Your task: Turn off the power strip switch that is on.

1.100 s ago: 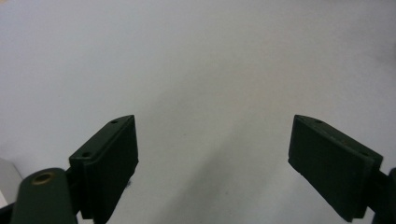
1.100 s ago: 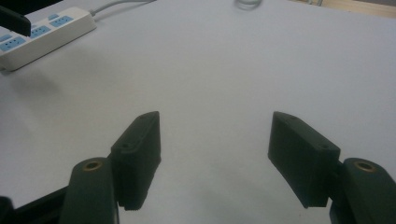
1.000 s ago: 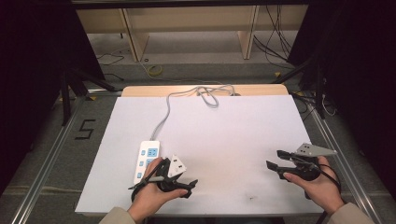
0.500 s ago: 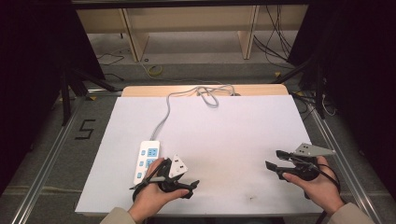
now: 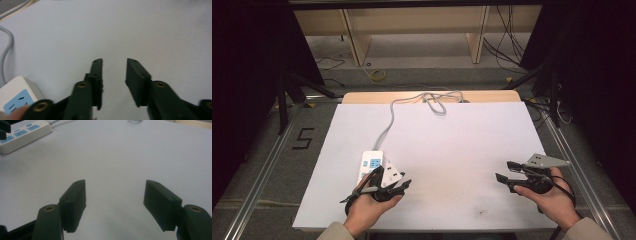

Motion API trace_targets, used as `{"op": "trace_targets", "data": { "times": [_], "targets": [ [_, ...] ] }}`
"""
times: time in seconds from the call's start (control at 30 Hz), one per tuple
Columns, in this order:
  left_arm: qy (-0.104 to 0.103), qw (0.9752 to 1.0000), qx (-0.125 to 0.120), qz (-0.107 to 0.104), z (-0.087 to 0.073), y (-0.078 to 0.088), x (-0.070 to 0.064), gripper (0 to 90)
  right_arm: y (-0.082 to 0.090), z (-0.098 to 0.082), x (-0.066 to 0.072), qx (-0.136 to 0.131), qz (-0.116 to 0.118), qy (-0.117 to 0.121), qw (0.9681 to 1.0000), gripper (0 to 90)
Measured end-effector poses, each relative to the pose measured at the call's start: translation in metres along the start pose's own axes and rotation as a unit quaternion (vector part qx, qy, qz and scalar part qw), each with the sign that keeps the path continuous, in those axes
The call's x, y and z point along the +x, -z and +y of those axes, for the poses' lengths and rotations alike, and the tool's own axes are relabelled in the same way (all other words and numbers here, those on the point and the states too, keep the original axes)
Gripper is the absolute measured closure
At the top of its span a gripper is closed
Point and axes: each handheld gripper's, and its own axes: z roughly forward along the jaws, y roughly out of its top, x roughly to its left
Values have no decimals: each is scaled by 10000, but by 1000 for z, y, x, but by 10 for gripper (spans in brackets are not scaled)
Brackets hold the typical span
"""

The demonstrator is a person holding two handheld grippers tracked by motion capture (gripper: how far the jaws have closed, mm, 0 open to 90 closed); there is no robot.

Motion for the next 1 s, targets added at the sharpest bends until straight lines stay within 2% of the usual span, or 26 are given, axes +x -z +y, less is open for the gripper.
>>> {"op": "trace_targets", "data": {
  "times": [0.1, 0.17, 0.57, 1.0],
  "targets": [
    [-10, 10000, -32, 81, 0, 2, 4, 855, 0, 0, 0, -5, 8, -2, 10000, 348],
    [69, 9998, -78, 143, 1, 3, 6, 895, 0, 0, 0, -9, 11, 2, 10000, 348],
    [129, 9997, -100, 179, -1, 8, 13, 897, 0, 0, 1, 2, 5, 8, 10000, 348],
    [215, 9992, 66, 319, -5, 14, 23, 897, 0, 0, 1, 5, 5, 19, 10000, 348]
  ]
}}
